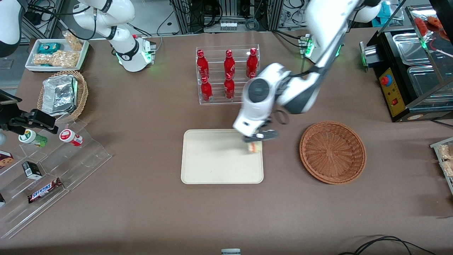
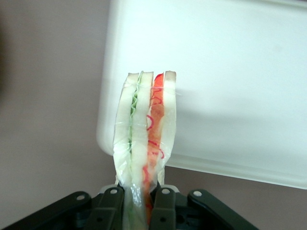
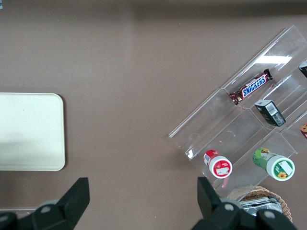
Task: Place sandwich from basket to tray
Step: 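Carry the sandwich with the left gripper over the beige tray and lower it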
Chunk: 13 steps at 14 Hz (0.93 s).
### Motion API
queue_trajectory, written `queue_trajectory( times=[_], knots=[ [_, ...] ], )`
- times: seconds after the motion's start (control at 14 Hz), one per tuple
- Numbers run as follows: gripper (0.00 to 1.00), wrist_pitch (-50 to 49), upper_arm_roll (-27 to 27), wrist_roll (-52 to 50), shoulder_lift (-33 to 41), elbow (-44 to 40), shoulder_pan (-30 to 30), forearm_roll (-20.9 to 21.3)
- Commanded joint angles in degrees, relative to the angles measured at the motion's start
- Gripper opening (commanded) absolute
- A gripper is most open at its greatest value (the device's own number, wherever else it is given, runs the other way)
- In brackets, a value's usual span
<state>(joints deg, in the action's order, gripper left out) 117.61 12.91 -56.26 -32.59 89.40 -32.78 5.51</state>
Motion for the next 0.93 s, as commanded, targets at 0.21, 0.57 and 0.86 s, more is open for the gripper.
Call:
queue_trajectory(
  times=[0.21,0.57,0.86],
  knots=[
    [0.13,1.9,-1.0,-2.5,-15.4,-17.9,-5.0,2.3],
    [0.14,5.2,-1.0,2.1,-17.2,-17.9,-4.8,4.2],
    [0.25,5.3,-1.0,6.4,-18.3,-17.9,-4.7,4.1]
  ],
)
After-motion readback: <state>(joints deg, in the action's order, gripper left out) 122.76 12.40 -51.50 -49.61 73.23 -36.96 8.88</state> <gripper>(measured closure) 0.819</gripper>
